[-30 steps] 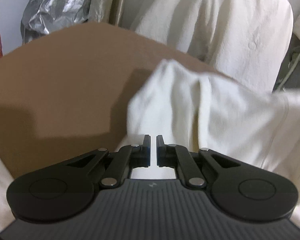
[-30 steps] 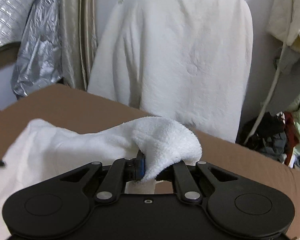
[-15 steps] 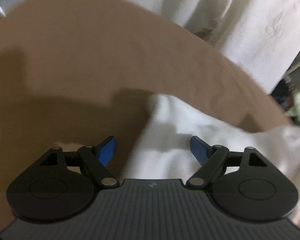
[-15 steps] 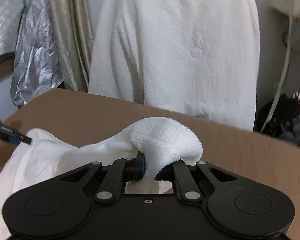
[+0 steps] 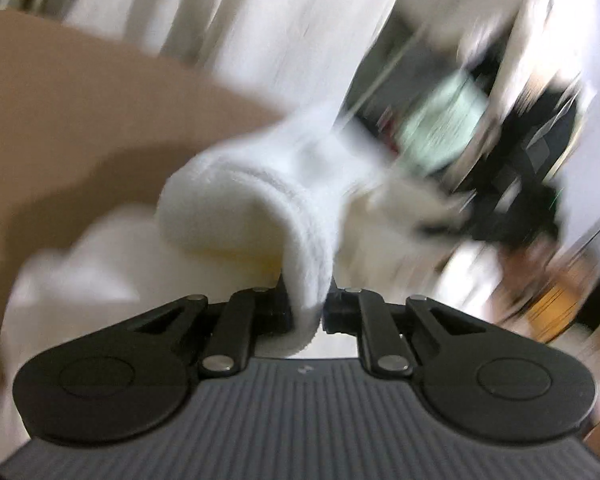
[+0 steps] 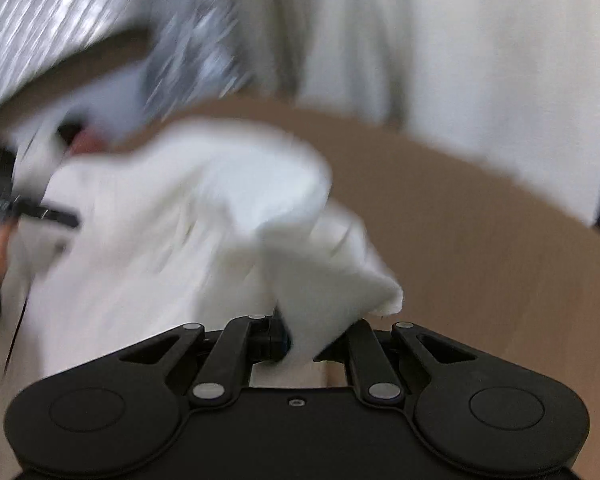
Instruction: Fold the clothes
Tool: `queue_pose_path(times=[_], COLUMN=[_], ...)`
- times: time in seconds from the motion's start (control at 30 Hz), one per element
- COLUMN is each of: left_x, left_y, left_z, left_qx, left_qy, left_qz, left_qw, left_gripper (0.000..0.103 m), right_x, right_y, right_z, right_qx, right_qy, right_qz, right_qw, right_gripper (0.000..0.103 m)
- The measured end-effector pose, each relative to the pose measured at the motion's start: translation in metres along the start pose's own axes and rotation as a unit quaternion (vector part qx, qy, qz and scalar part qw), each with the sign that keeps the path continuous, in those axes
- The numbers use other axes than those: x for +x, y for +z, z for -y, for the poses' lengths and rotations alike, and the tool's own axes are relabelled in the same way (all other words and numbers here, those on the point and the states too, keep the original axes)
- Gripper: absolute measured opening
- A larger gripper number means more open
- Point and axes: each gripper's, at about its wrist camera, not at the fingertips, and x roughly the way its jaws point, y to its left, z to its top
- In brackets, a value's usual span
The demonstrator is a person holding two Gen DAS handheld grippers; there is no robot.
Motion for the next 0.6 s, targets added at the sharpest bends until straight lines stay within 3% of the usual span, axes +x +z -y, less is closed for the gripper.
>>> queue_pose_path(times=[0.1, 0.17, 0.23, 0.37, 0.4, 0.47, 0.5, 0.53, 0.6], left_x=[0.006, 0.0, -0.016, -0.054, -0.066, -0.086, -0.091, -0.092, -0.077], left_y=[-0.053, -0.066, -0.062, -0.061, -0.068, -0.07, -0.066, -0.061, -0.05], left_z=[-0.009, -0.008, 0.002, 0.016, 0.023, 0.029, 0.027, 0.023, 0.007], left_qx=[-0.066, -0.068, -0.038, -0.019, -0.014, -0.012, -0.019, -0.03, -0.061], left_qy=[0.056, 0.084, 0.09, 0.057, 0.049, 0.033, 0.028, 0.024, 0.021], left_qz=[-0.04, -0.041, -0.007, 0.092, 0.127, 0.194, 0.22, 0.232, 0.207], left_qw=[0.9955, 0.9933, 0.9951, 0.9939, 0.9906, 0.9803, 0.9749, 0.972, 0.9762], left_gripper=[0.013, 0.013, 0.013, 0.015, 0.019, 0.042, 0.064, 0.074, 0.075], right_x=[0.005, 0.008, 0.009, 0.007, 0.005, 0.002, -0.003, -0.008, -0.016], right_y=[-0.039, -0.059, -0.07, -0.076, -0.075, -0.075, -0.076, -0.077, -0.073], right_z=[-0.009, -0.008, 0.0, -0.002, -0.006, -0.014, -0.017, -0.019, -0.016], right_qx=[-0.024, -0.018, 0.018, 0.04, 0.036, 0.029, 0.016, 0.004, -0.007], right_qy=[-0.003, -0.019, -0.028, -0.049, -0.055, -0.07, -0.079, -0.09, -0.118], right_qz=[-0.063, -0.073, -0.061, -0.044, -0.042, -0.037, -0.029, -0.021, -0.011], right_qw=[0.998, 0.997, 0.998, 0.997, 0.997, 0.996, 0.996, 0.996, 0.993], right_gripper=[0.011, 0.011, 0.011, 0.011, 0.011, 0.011, 0.011, 0.01, 0.01])
